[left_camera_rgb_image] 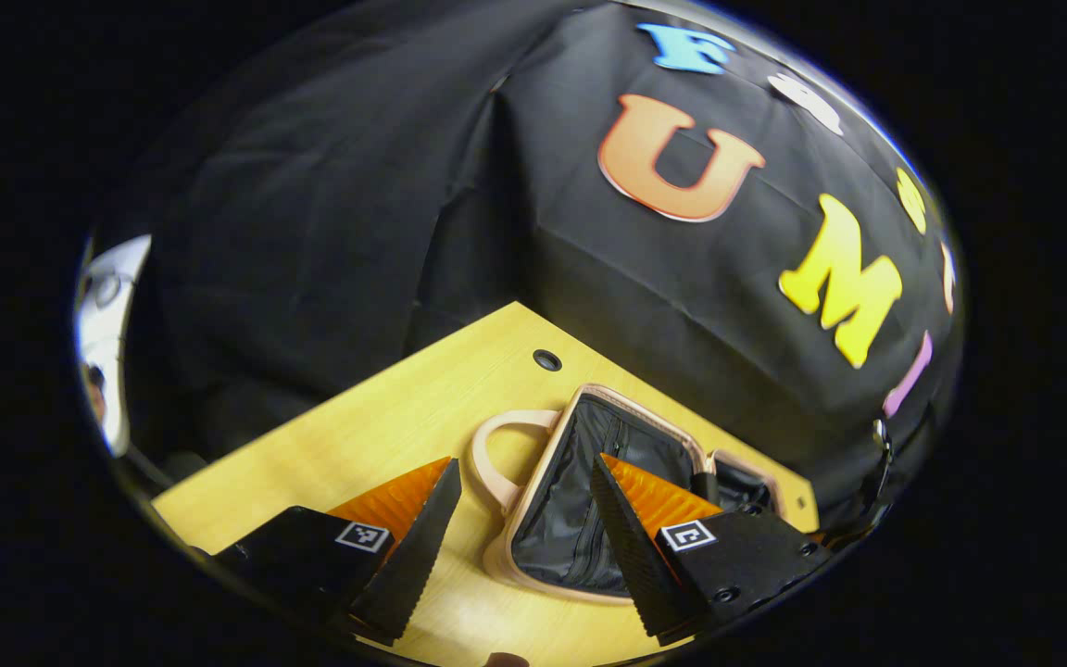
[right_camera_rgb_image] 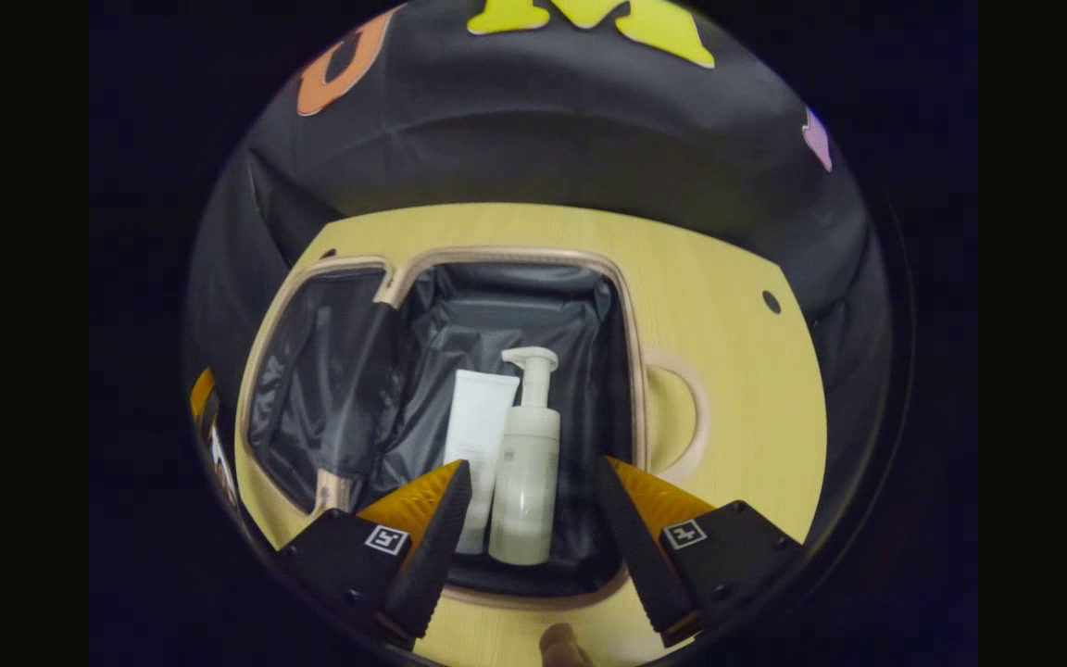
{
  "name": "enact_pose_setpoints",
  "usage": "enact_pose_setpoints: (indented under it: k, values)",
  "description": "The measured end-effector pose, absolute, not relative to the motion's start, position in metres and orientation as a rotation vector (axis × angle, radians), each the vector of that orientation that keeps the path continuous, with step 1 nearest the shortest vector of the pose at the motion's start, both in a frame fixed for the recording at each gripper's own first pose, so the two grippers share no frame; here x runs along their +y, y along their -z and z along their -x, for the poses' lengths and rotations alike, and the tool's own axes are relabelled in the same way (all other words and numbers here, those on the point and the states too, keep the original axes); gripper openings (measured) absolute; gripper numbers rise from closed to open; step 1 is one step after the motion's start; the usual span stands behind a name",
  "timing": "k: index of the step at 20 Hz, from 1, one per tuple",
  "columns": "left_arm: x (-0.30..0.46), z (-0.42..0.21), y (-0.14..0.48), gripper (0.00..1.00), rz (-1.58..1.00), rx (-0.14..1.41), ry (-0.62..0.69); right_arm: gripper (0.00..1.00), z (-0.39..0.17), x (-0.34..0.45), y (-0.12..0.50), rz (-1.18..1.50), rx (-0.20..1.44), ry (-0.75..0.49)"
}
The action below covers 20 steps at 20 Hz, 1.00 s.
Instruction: First open the suitcase, pack the skin care products into it, and then close the suitcase.
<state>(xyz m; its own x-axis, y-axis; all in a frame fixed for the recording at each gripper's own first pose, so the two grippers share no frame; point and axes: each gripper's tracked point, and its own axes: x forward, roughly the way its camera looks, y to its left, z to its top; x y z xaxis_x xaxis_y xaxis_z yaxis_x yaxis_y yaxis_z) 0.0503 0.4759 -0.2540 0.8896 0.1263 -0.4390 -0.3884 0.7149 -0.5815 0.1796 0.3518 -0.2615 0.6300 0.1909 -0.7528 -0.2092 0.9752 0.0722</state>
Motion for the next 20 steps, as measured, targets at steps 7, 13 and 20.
enact_pose_setpoints:
  k: [7,13,20]
  values:
    - [0.500,-0.076,0.332,0.94,1.156,0.438,-0.265,0.80,-0.092,0.315,0.167,-0.086,0.738,-0.293]
    - [0.503,-0.093,0.346,0.84,1.235,0.419,-0.281,0.81,-0.044,0.243,0.096,-0.197,0.592,-0.193]
    - [0.498,-0.107,0.347,0.35,1.134,0.473,-0.317,0.79,-0.013,0.155,0.057,-0.159,0.429,0.074]
